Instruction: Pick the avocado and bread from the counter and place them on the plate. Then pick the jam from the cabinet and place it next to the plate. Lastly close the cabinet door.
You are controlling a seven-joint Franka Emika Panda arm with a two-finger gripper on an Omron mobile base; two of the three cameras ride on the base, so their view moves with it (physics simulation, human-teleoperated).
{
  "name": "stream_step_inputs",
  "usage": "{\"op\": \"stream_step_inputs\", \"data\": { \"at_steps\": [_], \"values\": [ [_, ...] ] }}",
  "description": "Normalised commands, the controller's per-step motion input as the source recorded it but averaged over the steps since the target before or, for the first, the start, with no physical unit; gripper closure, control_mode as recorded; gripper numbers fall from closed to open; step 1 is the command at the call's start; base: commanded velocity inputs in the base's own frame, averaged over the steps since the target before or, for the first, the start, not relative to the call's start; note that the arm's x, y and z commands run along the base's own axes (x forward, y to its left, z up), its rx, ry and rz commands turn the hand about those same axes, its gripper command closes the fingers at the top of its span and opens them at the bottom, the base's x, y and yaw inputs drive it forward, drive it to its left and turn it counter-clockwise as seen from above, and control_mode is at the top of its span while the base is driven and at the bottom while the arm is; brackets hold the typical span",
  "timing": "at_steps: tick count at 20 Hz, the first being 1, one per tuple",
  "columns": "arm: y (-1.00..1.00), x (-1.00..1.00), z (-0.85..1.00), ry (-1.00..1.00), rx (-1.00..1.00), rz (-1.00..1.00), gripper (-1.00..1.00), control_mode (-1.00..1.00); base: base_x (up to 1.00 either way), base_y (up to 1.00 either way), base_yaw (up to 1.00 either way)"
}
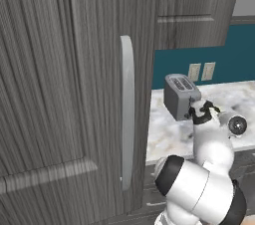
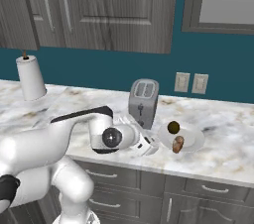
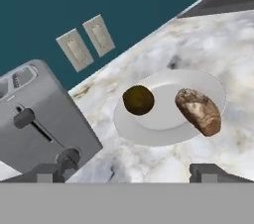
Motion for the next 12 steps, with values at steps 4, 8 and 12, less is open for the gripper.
{"op": "stream_step_inputs", "data": {
  "at_steps": [4, 8, 12],
  "values": [
    [-0.25, -0.31, 1.00, 0.29, 0.44, 0.22, -1.00, -1.00, 0.00, 0.00, 0.00],
    [-0.11, -0.26, 1.00, 0.34, 0.41, 0.22, -1.00, -1.00, 0.00, 0.00, 0.00],
    [0.00, -0.23, 0.32, 0.21, 0.16, 0.27, -1.00, -1.00, 0.00, 0.00, 0.00]
  ]
}}
